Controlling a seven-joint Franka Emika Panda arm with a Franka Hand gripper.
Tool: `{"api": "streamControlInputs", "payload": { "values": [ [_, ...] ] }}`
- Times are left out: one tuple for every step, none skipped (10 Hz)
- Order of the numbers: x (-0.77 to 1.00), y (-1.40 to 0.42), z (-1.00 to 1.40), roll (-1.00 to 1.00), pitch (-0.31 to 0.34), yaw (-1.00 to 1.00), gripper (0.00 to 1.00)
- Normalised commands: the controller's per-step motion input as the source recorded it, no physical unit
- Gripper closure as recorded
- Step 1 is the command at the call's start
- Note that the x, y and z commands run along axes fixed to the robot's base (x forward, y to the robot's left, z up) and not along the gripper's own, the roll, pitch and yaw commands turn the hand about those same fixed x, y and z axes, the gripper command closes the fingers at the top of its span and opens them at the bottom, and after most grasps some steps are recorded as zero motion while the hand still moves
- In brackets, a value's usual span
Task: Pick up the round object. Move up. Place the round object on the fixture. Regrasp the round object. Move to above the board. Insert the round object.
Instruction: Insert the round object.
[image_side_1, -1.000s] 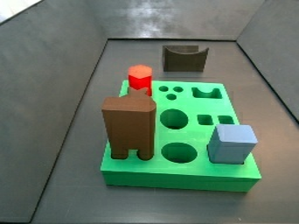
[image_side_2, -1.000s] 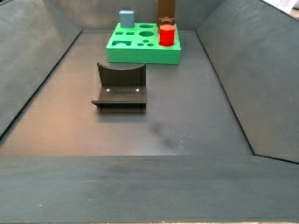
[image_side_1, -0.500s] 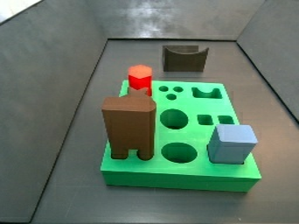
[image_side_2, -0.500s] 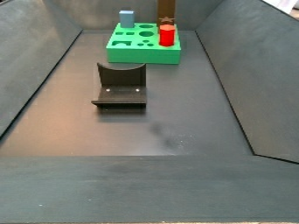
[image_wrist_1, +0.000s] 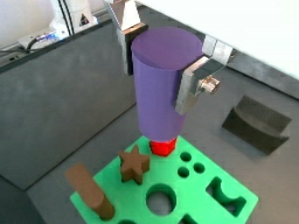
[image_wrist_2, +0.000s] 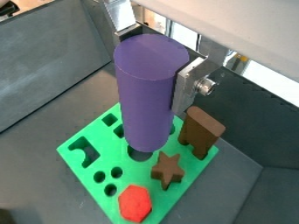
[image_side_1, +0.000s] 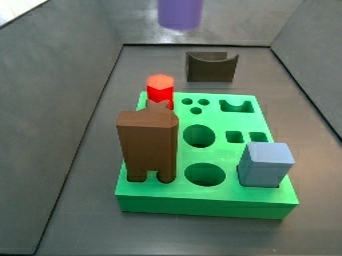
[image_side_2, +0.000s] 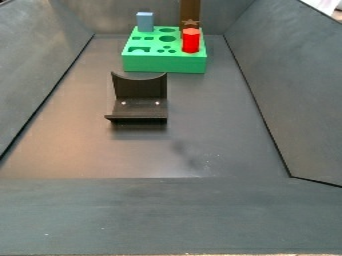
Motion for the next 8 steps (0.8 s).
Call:
{"api": "streamControlInputs", "payload": {
  "values": [
    [0.33,-0.23,-0.22,0.09,0.0,0.0,1.0],
    [0.33,-0.19,-0.24,0.09,0.0,0.0,1.0],
    [0.33,-0.13,-0.26,0.08,0.0,0.0,1.0],
    [0.35,-0.12,-0.31,0.09,0.0,0.0,1.0],
    [0.35,-0.1,-0.36,0.12,-0.004,0.0,1.0],
    [0.35,-0.09,-0.41,0.13,-0.02,0.0,1.0],
    [0.35,-0.09,-0.43,0.12,-0.027,0.0,1.0],
    [0.31,-0.09,-0.45,0.1,-0.04,0.0,1.0]
  ]
}}
